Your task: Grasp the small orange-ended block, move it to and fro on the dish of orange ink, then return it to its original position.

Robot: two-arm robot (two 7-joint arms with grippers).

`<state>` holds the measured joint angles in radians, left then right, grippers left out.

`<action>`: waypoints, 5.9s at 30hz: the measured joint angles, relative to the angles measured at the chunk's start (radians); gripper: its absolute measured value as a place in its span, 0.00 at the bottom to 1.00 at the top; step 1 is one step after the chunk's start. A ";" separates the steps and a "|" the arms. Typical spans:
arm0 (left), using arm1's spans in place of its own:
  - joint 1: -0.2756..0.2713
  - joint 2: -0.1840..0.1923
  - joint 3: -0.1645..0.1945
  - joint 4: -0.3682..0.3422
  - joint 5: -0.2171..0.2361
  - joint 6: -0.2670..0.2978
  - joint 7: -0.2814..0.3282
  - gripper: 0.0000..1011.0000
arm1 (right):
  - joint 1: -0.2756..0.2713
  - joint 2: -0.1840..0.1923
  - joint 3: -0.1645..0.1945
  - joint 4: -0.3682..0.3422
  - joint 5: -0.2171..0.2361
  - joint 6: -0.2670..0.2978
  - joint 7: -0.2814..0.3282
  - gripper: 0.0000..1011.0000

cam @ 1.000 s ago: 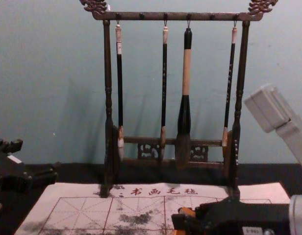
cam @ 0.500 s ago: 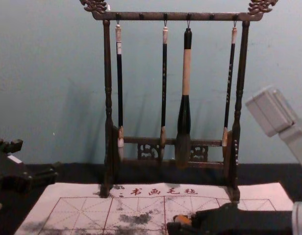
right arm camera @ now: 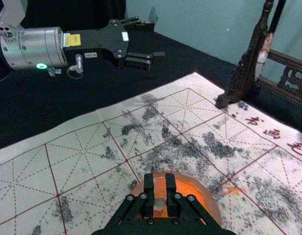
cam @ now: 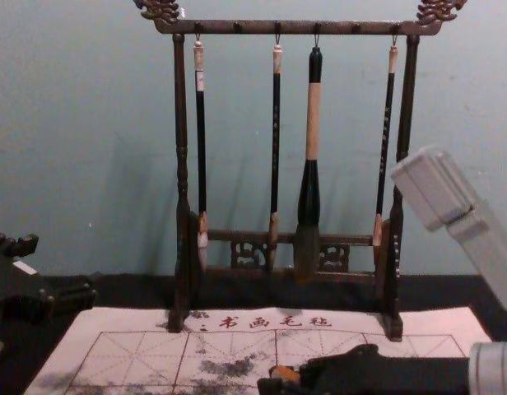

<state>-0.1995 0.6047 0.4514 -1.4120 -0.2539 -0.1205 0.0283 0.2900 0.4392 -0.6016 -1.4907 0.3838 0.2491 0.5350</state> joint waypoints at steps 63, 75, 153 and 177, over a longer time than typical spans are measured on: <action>0.000 0.000 0.000 0.000 0.000 0.000 0.000 0.99 | 0.037 -0.038 0.034 0.064 -0.016 0.000 -0.043 0.13; 0.000 0.000 0.000 0.000 0.000 0.000 0.000 0.99 | 0.010 -0.008 0.042 0.035 -0.008 0.000 -0.034 0.13; 0.000 0.000 0.000 0.000 0.000 0.000 0.000 0.99 | 0.057 -0.075 0.007 0.091 -0.010 0.012 -0.049 0.13; 0.000 0.000 0.000 0.000 0.000 0.000 0.000 0.99 | 0.041 -0.063 0.024 0.078 -0.007 0.013 -0.054 0.13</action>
<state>-0.1995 0.6047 0.4513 -1.4120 -0.2539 -0.1205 0.0282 0.3314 0.3765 -0.5778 -1.4130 0.3770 0.2621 0.4814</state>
